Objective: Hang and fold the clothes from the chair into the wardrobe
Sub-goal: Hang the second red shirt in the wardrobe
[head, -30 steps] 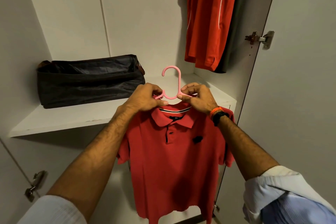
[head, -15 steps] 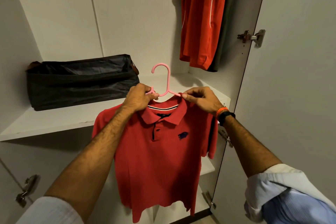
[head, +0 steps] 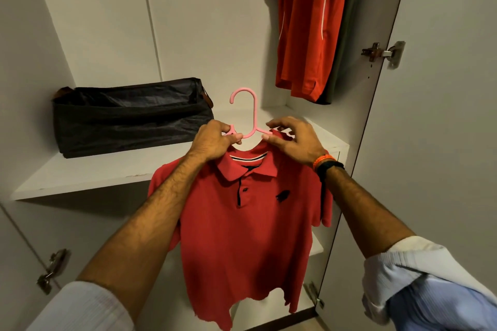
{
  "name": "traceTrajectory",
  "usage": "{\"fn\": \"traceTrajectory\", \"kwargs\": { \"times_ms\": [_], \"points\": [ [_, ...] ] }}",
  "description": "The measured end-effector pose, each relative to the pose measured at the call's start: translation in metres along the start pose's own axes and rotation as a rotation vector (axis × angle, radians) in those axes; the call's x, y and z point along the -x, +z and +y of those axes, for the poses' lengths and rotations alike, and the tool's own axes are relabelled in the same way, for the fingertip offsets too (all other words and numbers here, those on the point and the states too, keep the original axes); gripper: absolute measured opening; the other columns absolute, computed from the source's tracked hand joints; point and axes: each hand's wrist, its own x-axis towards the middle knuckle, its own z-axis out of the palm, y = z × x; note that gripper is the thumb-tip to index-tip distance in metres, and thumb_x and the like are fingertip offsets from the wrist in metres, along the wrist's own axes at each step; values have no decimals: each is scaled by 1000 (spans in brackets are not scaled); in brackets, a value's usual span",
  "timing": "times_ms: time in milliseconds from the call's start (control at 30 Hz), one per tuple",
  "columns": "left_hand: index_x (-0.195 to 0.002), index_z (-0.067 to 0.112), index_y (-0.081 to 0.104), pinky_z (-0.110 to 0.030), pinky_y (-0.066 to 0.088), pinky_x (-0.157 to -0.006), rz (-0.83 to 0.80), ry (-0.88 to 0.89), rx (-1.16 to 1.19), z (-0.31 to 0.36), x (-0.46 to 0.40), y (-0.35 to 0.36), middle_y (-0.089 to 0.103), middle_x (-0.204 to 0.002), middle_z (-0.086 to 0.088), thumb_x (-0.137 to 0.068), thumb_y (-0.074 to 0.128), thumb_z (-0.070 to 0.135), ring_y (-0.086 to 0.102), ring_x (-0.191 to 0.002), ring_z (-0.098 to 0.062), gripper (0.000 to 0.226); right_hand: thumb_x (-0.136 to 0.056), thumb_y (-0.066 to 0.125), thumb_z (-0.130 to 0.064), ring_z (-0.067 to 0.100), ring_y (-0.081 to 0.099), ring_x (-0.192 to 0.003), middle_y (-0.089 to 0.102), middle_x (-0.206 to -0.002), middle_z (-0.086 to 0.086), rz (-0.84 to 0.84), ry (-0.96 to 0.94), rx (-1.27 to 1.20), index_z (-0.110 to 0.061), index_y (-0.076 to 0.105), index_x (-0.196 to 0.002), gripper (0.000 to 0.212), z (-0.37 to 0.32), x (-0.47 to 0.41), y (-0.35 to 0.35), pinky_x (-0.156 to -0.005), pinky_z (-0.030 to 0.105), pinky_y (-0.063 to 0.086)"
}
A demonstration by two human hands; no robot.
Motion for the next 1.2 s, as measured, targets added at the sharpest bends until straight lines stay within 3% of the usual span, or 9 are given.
{"fn": "traceTrajectory", "kwargs": {
  "times_ms": [167, 267, 367, 467, 600, 867, 1000, 1067, 1200],
  "points": [
    [-94, 18, 79, -26, 42, -78, -31, 30, 12, 5, 5, 3, 73, -110, -2, -89, 70, 34, 64, -102, -22, 19, -87, 70, -47, 12, 49, -58, 60, -65, -5, -42, 15, 56, -16, 73, -84, 31, -1, -6, 8, -57, 28, 38],
    [-102, 20, 76, -26, 48, -83, -38, 57, 81, 2, 8, -6, 74, -105, 2, -88, 67, 49, 67, -99, -20, 33, -86, 70, -47, 11, 50, -58, 62, -64, -5, 10, 67, 38, -21, 73, -82, 27, 5, -6, 9, -59, 29, 41],
    [-91, 22, 74, -38, 53, -93, 14, 5, 132, -14, 8, -22, 75, -94, 1, -82, 62, 57, 70, -95, -19, 38, -85, 71, -49, 12, 52, -63, 63, -67, -5, 63, 131, 19, -28, 71, -78, 22, 13, -2, 6, -61, 29, 41],
    [-87, 15, 75, -26, 49, -80, -15, -68, -29, -34, 9, -31, 74, -87, -1, -91, 68, 32, 68, -87, -19, 18, -84, 71, -50, 12, 53, -65, 64, -68, -7, 86, 164, -4, -27, 72, -78, 23, 20, 2, 1, -63, 30, 41],
    [-60, 9, 58, -27, 38, -59, 16, -176, -28, -54, 16, -30, 53, -61, -3, -93, 63, 41, 49, -61, -16, 46, -82, 71, -53, 13, 55, -66, 64, -67, -9, 120, 186, -20, -29, 74, -79, 25, 23, 3, -4, -66, 35, 45],
    [-79, 16, 74, -35, 52, -89, 53, -198, 186, -76, 21, -30, 74, -87, -4, -87, 73, 30, 66, -84, -17, 16, -65, 63, -76, 23, 66, -74, 72, -75, -5, 182, 217, -76, -45, 72, -78, 35, 31, 7, -16, -72, 49, 56],
    [-66, 22, 72, -30, 50, -80, 188, -223, 282, -78, 22, -24, 67, -68, 6, -85, 76, 28, 59, -69, -10, 20, -65, 63, -76, 25, 67, -77, 74, -78, -3, 180, 213, -90, -36, 76, -79, 45, 32, 9, -21, -73, 51, 56],
    [-61, 18, 70, -27, 47, -76, 311, -308, 332, -79, 21, -20, 64, -63, 3, -86, 74, 29, 58, -69, -14, 28, -68, 65, -72, 25, 66, -74, 73, -75, -2, 185, 200, -93, -31, 77, -79, 44, 34, 10, -25, -71, 50, 56],
    [-84, 14, 78, -33, 52, -89, 394, -415, 153, -83, 19, -20, 75, -92, -6, -85, 72, 31, 67, -95, -25, 18, -70, 68, -68, 22, 64, -70, 72, -72, -5, 215, 205, -112, -30, 77, -78, 39, 37, 11, -32, -70, 49, 55]
  ]
}}
